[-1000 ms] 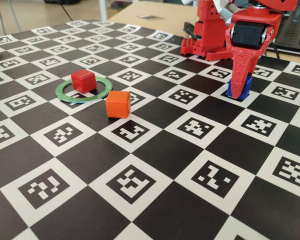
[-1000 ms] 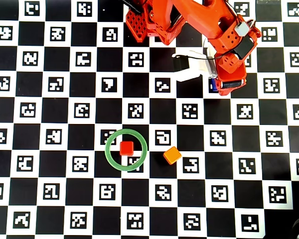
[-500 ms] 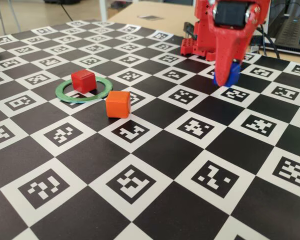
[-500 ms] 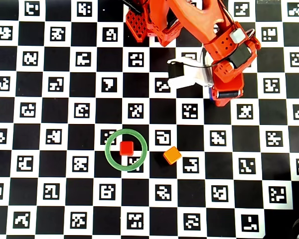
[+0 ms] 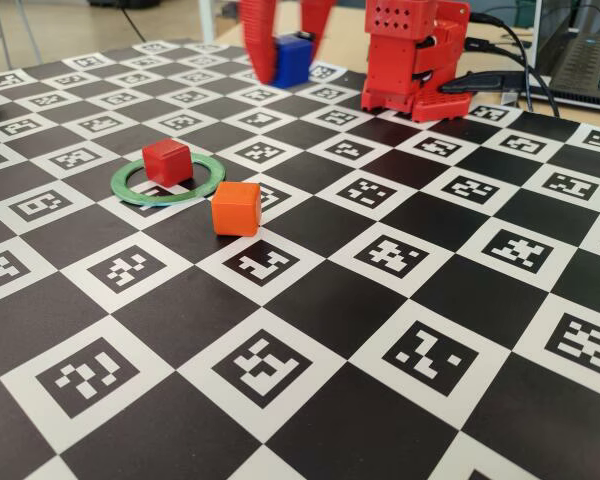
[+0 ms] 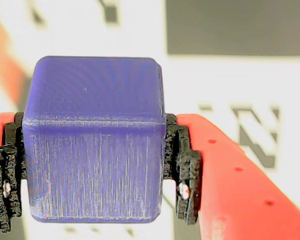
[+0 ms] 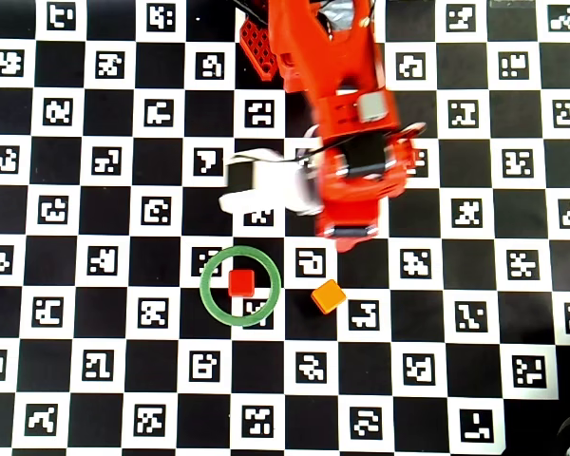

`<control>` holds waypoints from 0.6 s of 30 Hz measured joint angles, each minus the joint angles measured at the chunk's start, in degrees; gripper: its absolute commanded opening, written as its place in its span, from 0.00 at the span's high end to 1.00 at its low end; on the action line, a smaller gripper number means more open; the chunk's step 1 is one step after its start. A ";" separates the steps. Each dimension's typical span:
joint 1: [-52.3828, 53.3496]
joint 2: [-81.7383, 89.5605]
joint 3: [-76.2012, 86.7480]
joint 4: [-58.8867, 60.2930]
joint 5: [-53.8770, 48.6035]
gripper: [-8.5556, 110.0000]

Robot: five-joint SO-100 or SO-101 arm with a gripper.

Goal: Grab the red cube then put it in the green circle then put the blue cube on top and finally the orange cube on top

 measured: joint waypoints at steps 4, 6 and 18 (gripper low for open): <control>6.06 -4.13 -6.33 0.18 -4.57 0.89; 7.56 -6.86 -10.11 1.23 -6.33 0.89; 10.55 -22.59 -30.50 9.76 -13.27 0.89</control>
